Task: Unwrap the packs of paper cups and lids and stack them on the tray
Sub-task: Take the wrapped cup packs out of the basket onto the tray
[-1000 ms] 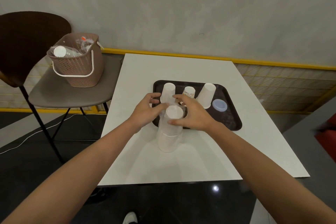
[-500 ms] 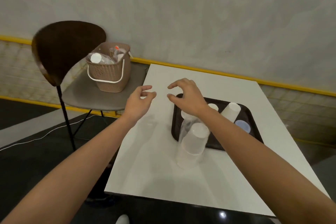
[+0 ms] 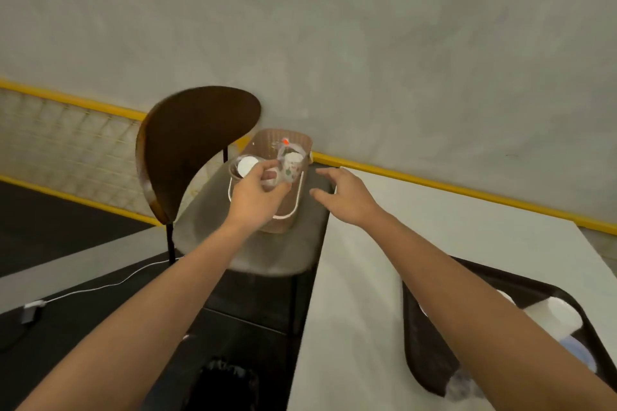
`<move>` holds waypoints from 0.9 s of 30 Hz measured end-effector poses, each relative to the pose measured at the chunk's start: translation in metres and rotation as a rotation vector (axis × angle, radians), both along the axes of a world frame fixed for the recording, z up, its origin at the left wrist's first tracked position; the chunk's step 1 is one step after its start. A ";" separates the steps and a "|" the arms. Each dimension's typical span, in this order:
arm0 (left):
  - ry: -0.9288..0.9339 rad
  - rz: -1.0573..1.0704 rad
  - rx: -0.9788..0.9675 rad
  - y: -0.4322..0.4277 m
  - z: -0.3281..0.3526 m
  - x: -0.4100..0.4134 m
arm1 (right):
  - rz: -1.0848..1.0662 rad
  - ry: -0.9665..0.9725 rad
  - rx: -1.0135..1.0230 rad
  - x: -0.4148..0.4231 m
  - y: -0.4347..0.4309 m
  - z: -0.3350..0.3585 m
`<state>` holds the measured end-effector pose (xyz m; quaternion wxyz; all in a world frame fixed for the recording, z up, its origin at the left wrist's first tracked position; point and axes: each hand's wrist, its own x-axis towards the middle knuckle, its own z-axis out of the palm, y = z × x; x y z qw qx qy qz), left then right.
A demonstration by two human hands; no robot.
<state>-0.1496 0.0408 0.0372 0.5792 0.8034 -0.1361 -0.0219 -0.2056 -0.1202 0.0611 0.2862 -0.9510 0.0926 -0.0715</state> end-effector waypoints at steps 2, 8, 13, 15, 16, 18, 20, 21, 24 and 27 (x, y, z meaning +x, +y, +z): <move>-0.024 -0.003 0.074 0.006 0.000 0.036 | 0.000 0.021 0.002 0.031 0.003 0.000; -0.138 -0.107 0.470 0.011 -0.004 0.134 | 0.005 0.078 -0.002 0.111 0.004 -0.012; -0.195 -0.240 0.754 -0.004 -0.028 0.180 | 0.025 0.122 -0.014 0.157 0.001 -0.028; -0.204 -0.291 0.852 -0.010 -0.035 0.188 | 0.034 0.137 -0.018 0.170 0.000 -0.035; -0.210 -0.309 0.903 -0.013 -0.038 0.191 | 0.042 0.142 -0.027 0.175 -0.002 -0.038; -0.199 -0.342 0.971 -0.018 -0.044 0.195 | 0.046 0.144 -0.041 0.183 -0.004 -0.043; -0.188 -0.353 1.036 -0.021 -0.050 0.197 | 0.040 0.140 -0.038 0.187 -0.007 -0.047; -0.192 -0.343 1.071 -0.023 -0.052 0.197 | 0.040 0.139 -0.036 0.189 -0.008 -0.049; -0.232 -0.289 1.143 -0.028 -0.055 0.197 | 0.053 0.121 -0.045 0.192 -0.010 -0.054; -0.260 -0.261 1.182 -0.033 -0.057 0.198 | 0.060 0.091 -0.036 0.193 -0.009 -0.054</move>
